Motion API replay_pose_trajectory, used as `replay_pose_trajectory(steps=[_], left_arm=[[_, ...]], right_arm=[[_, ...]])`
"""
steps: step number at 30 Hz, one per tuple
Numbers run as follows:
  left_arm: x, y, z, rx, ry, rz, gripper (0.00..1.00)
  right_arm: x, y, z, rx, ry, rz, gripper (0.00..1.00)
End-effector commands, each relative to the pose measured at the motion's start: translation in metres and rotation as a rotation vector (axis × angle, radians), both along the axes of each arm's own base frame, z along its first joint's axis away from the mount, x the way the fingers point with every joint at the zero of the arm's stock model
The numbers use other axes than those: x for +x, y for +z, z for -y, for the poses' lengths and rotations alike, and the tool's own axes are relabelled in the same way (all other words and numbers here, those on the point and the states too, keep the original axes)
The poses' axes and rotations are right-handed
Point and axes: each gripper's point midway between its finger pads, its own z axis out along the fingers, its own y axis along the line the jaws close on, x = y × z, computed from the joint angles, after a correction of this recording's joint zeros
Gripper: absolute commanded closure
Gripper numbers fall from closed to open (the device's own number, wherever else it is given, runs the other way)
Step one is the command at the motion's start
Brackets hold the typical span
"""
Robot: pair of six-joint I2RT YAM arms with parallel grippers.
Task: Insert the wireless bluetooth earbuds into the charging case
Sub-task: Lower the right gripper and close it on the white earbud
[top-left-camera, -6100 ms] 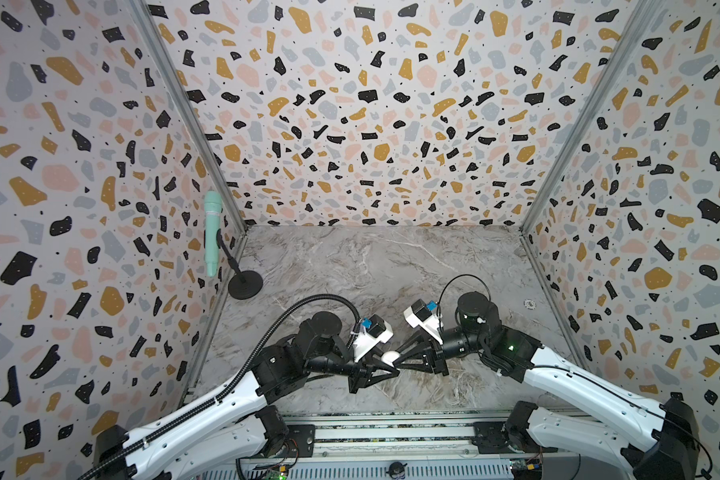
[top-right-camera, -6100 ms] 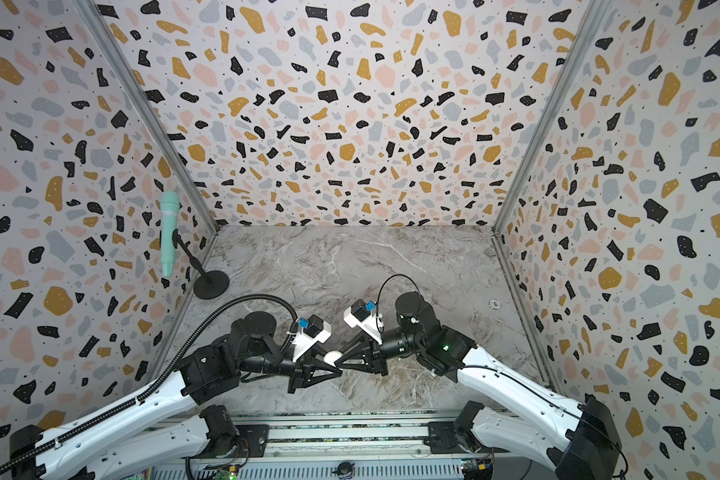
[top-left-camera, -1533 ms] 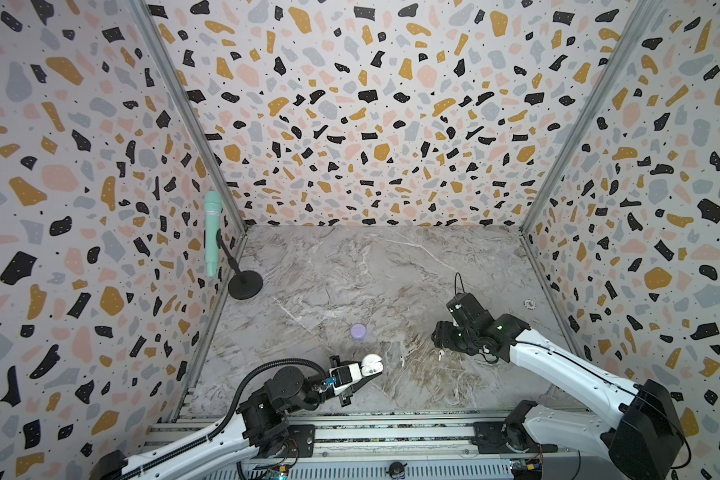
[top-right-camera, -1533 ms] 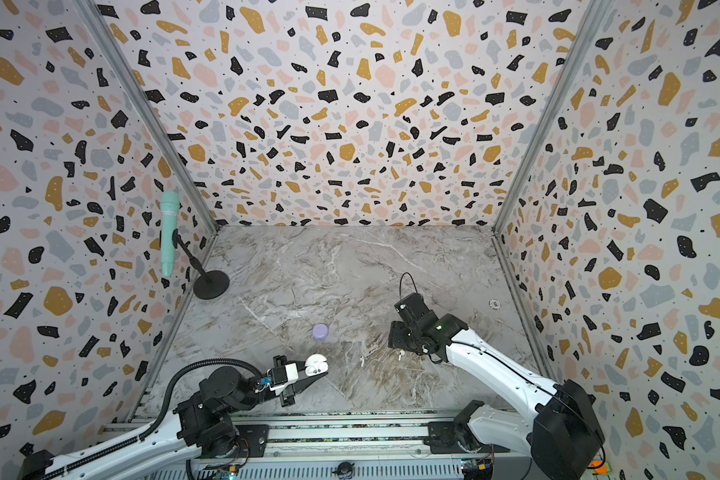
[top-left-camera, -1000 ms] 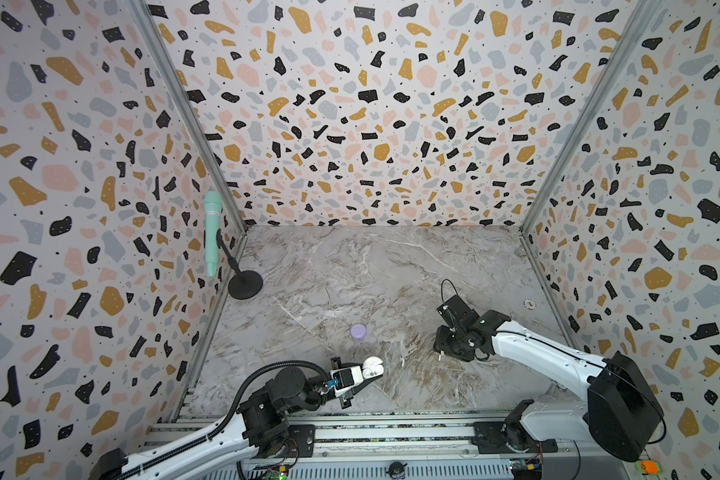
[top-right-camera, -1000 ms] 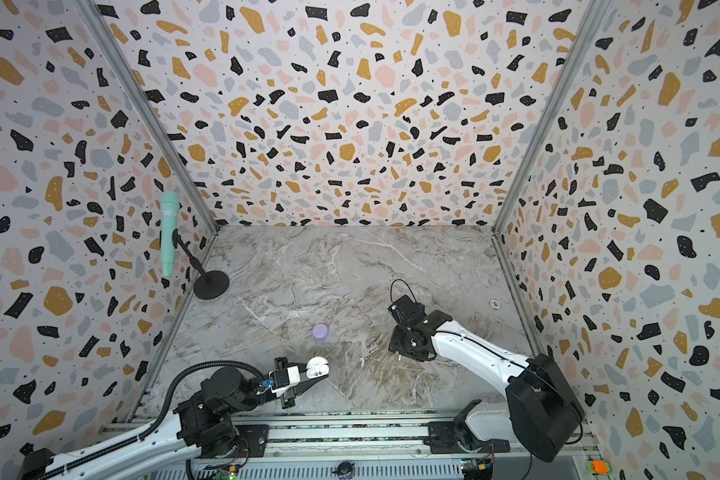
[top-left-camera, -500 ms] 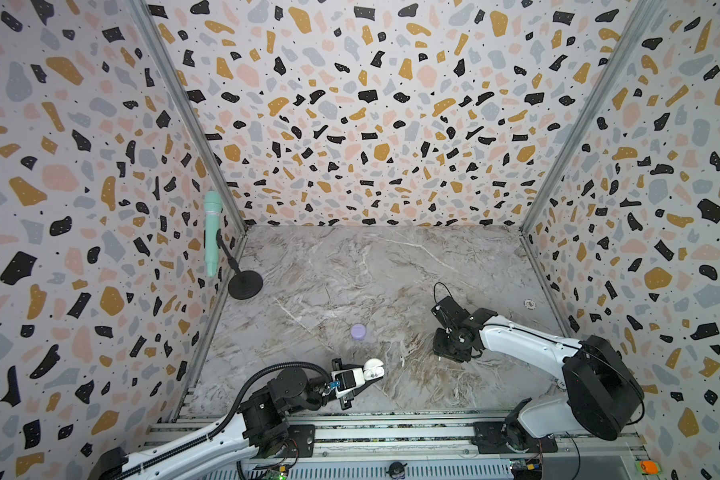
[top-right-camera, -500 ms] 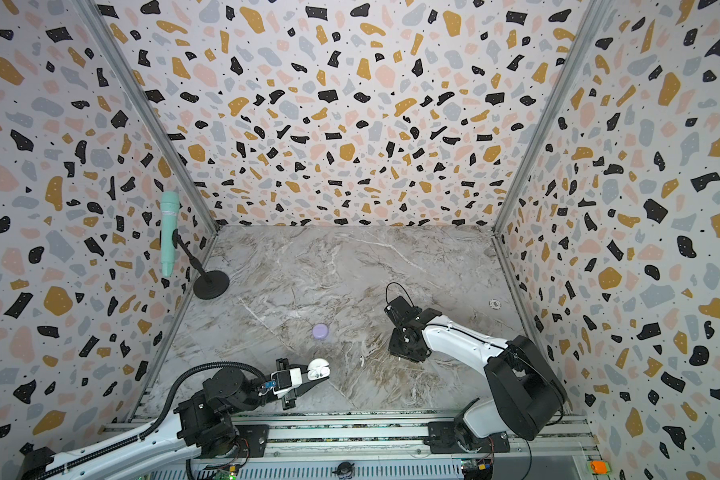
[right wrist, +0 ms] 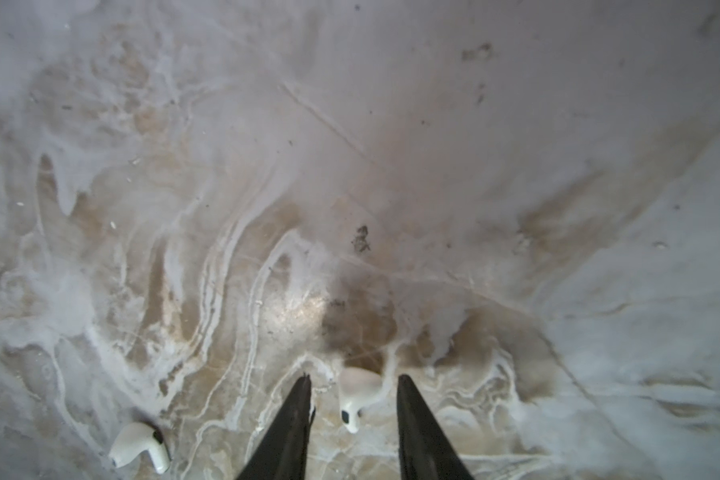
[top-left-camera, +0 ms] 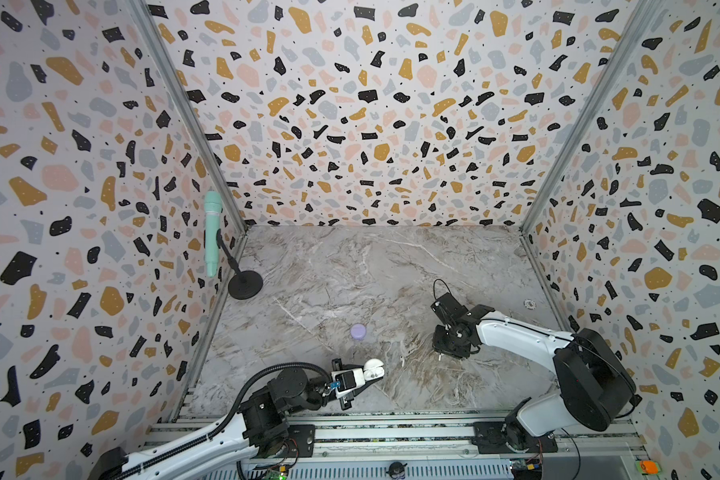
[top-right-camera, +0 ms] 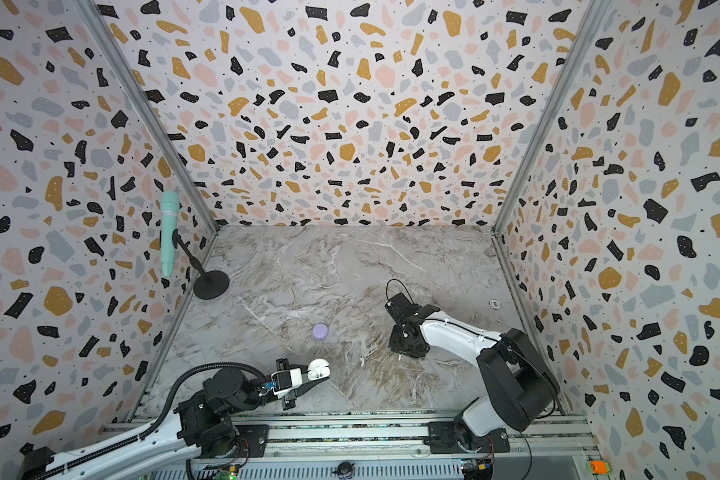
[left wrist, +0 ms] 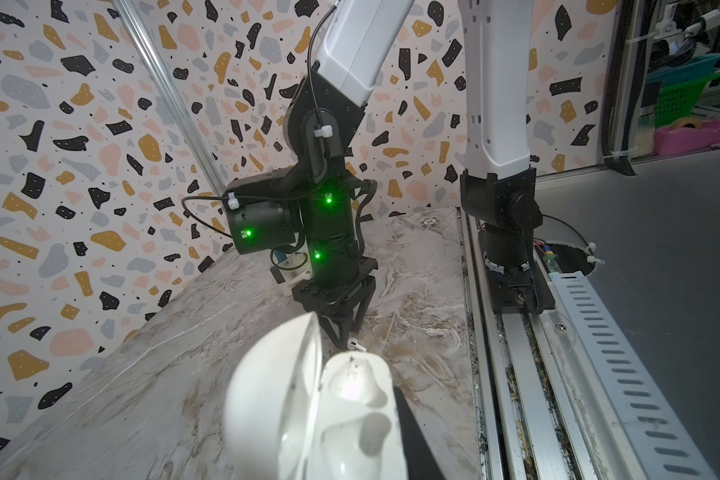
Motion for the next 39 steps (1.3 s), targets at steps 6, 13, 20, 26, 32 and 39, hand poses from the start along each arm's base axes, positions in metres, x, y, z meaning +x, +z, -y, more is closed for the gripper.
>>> replay_pose_trajectory(steps=[6,13,20,26,32,39], left_arm=[[-0.002,0.017,0.000,-0.034,-0.004,0.043,1.00],[-0.002,0.016,0.000,-0.031,-0.005,0.043,1.00],[-0.002,0.015,0.000,-0.029,-0.005,0.041,1.00],[-0.002,0.015,0.000,-0.028,-0.004,0.040,1.00],[-0.002,0.013,0.001,-0.022,-0.007,0.036,1.00],[-0.002,0.012,0.001,-0.020,-0.006,0.035,1.00]], right_arm=[[0.000,0.000,0.000,-0.060,0.059,-0.019,0.70],[-0.001,-0.004,0.002,-0.090,0.064,-0.035,0.74],[-0.006,-0.011,0.000,-0.096,0.075,-0.066,0.75],[-0.007,-0.016,0.000,-0.100,0.084,-0.076,0.79],[-0.011,-0.018,-0.002,-0.077,0.098,-0.088,0.84],[-0.010,-0.012,-0.005,-0.051,0.109,-0.059,0.89]])
